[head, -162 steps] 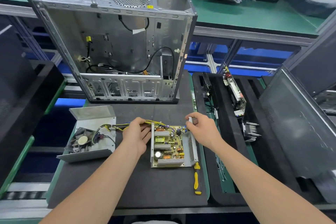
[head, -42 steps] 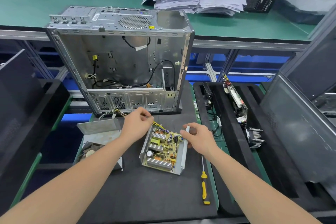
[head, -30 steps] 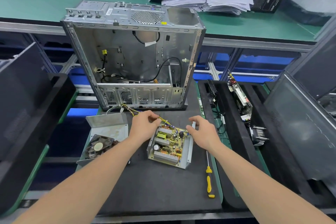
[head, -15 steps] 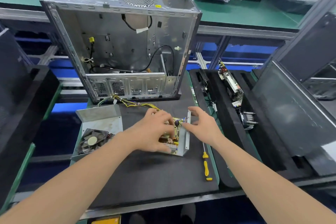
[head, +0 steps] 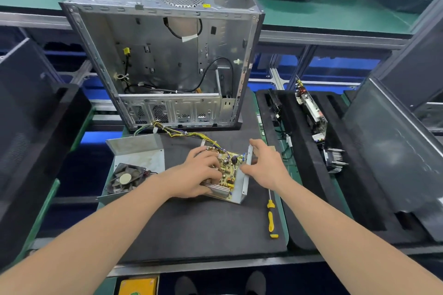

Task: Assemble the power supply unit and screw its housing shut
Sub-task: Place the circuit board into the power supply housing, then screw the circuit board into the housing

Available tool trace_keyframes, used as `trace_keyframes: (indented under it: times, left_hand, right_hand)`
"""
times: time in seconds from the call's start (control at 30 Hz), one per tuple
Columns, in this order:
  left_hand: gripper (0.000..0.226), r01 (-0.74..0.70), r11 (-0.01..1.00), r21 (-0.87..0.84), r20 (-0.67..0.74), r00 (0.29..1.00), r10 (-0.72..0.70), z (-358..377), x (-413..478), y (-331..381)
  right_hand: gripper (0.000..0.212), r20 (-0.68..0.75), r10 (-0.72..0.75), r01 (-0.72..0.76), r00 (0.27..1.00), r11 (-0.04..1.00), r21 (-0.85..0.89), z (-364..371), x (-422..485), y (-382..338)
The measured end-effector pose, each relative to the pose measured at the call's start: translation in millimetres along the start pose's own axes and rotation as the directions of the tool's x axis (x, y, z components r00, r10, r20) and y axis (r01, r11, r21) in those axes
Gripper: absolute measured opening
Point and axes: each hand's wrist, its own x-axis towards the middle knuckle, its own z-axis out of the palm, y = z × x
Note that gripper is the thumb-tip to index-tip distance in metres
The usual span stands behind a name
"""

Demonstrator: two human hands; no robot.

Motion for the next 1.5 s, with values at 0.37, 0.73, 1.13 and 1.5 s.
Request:
trace_keyframes:
  times: [0.37,0.73,1.13,1.5]
  left_hand:
    - [0.026,0.065,0.992,-0.105,-0.021,0.997,-0.068,-4.8,2.3,4.2]
    - [0.027,0.112,0.971,-0.209,-0.049,0.991,-0.125,-4.3,1.5,6.3]
    - [0.016,0.337,0.812,-0.477,-0.198,0.859,-0.473,-21.8,39.4,29.7]
    - [0.026,0.206,0.829,-0.52,-0.234,0.899,-0.37,-14.5,115.9,96.8]
  right_hand:
    - [0.087,0.025,-0.022,0.022,0.999,1.0,0.001,0.6,4.2,2.6]
    - [0.056,0.106,0.018,-0.046,0.994,0.963,0.266,-15.1,-0.4,8.1]
    - [0.043,-0.013,0.149,-0.14,0.989,0.953,0.27,-44.1,-2.4,47.0]
    - [0.038,-0.059,0.225,-0.205,0.973,0.95,0.235,-88.7,11.2,137.4]
